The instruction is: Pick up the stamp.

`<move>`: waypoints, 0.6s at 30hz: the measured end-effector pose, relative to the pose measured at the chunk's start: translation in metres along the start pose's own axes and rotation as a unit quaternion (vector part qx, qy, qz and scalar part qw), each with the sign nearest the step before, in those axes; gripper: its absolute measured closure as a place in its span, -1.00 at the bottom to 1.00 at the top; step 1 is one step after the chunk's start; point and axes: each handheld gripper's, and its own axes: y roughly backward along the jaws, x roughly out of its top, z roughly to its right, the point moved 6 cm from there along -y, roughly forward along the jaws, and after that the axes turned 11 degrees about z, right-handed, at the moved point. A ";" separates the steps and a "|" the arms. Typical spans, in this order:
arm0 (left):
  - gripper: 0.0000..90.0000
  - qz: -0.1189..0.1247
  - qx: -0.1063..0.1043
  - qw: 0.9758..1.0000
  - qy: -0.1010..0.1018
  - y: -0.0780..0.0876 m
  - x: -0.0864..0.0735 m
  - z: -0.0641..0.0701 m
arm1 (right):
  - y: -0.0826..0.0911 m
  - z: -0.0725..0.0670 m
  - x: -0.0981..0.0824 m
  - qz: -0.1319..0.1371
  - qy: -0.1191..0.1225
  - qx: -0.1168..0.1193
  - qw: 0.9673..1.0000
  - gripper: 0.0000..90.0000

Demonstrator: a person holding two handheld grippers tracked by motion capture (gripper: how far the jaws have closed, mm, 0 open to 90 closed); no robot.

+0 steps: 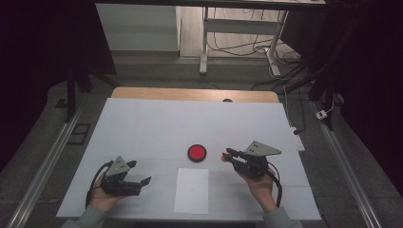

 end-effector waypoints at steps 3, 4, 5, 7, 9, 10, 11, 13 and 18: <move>-0.63 0.000 0.000 1.000 0.000 0.000 0.000 0.000 | -0.003 -0.004 0.001 0.000 0.002 0.006 1.000 0.60; -0.63 0.000 0.000 1.000 0.000 0.000 0.000 0.000 | -0.003 -0.006 0.001 -0.001 0.001 0.008 1.000 0.60; -0.63 0.001 0.000 1.000 0.000 0.000 0.000 0.000 | -0.004 -0.008 0.001 -0.001 0.002 0.011 1.000 0.60; -0.63 0.002 0.000 1.000 0.000 0.000 0.000 0.000 | -0.006 -0.011 0.001 0.000 0.003 0.016 1.000 0.60; -0.63 0.003 0.001 1.000 0.000 0.000 0.000 0.000 | -0.008 -0.015 0.002 0.000 0.005 0.023 1.000 0.60; -0.63 0.002 0.001 1.000 0.000 0.000 0.000 0.000 | -0.009 -0.017 0.002 -0.001 0.004 0.026 1.000 0.60; -0.63 0.003 0.001 1.000 0.000 0.000 -0.001 0.000 | -0.010 -0.019 0.002 -0.001 0.005 0.029 1.000 0.60; -0.63 0.004 0.000 1.000 0.001 0.000 -0.001 0.000 | -0.012 -0.023 0.002 -0.003 0.008 0.036 0.999 0.60; -0.63 0.008 0.000 1.000 0.004 0.001 0.000 0.000 | -0.017 -0.035 0.002 -0.007 0.009 0.050 0.999 0.60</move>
